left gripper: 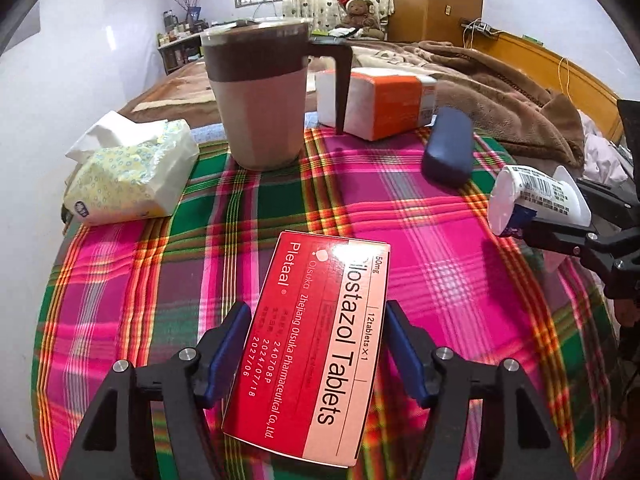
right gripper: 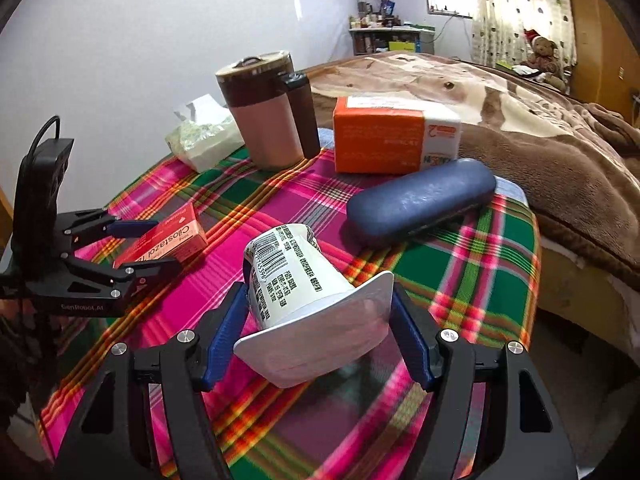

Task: Collect trash
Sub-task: 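Carry the tablet box and yogurt cup over the bin, then open both tools over the bin, dropping the tablet box and yogurt cup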

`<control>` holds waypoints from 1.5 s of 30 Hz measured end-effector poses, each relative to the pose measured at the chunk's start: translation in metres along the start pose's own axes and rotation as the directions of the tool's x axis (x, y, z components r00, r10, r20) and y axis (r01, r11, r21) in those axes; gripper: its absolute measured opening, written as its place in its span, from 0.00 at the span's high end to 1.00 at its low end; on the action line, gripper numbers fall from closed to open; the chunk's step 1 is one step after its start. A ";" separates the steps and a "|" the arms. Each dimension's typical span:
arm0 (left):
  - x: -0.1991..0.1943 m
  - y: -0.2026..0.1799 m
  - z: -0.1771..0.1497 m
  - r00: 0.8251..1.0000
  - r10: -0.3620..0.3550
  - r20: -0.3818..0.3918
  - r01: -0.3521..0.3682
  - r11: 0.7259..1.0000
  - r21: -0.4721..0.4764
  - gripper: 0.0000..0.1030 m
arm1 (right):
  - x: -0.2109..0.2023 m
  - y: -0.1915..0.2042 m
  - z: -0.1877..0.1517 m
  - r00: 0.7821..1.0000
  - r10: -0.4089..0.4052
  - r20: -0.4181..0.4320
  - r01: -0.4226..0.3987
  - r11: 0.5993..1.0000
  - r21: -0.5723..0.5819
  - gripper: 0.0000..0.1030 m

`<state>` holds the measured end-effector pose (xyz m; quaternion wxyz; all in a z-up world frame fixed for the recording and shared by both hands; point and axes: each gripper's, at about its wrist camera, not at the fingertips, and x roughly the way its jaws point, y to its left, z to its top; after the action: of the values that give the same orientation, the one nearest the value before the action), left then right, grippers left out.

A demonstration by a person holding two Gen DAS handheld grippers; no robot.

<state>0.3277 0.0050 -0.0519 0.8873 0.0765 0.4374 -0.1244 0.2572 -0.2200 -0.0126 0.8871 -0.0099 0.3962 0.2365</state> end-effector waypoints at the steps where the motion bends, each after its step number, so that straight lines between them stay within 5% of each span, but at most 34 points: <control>1: -0.005 -0.002 -0.001 1.000 -0.001 0.007 0.001 1.000 0.001 0.35 | -0.004 0.001 -0.002 1.000 -0.006 0.006 0.006 1.000 0.002 0.31; 16: -0.087 -0.066 -0.022 0.990 -0.068 0.127 0.063 0.997 0.049 0.35 | -0.093 -0.003 -0.035 0.989 -0.083 0.126 0.074 0.995 0.072 0.31; 27: -0.132 -0.155 -0.026 0.962 -0.199 0.185 0.171 0.973 0.156 0.35 | -0.175 -0.034 -0.088 0.953 -0.252 0.171 0.220 0.958 0.183 0.31; 35: -0.134 -0.230 -0.032 0.938 -0.308 0.159 0.273 0.939 0.208 0.35 | -0.200 -0.067 -0.128 0.912 -0.397 0.101 0.352 0.885 0.304 0.31; 41: -0.117 -0.288 -0.040 0.920 -0.382 0.090 0.348 0.901 0.258 0.35 | -0.190 -0.098 -0.154 0.897 -0.441 -0.009 0.408 0.821 0.399 0.31; 45: -0.112 -0.319 -0.046 0.922 -0.378 0.082 0.339 0.891 0.301 0.35 | -0.184 -0.111 -0.162 0.893 -0.447 -0.044 0.420 0.796 0.437 0.31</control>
<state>0.1355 -0.2722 0.0005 0.8572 0.1107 0.3593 -0.3520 0.0855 -0.4274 -0.0126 0.9086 0.1051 0.3986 -0.0671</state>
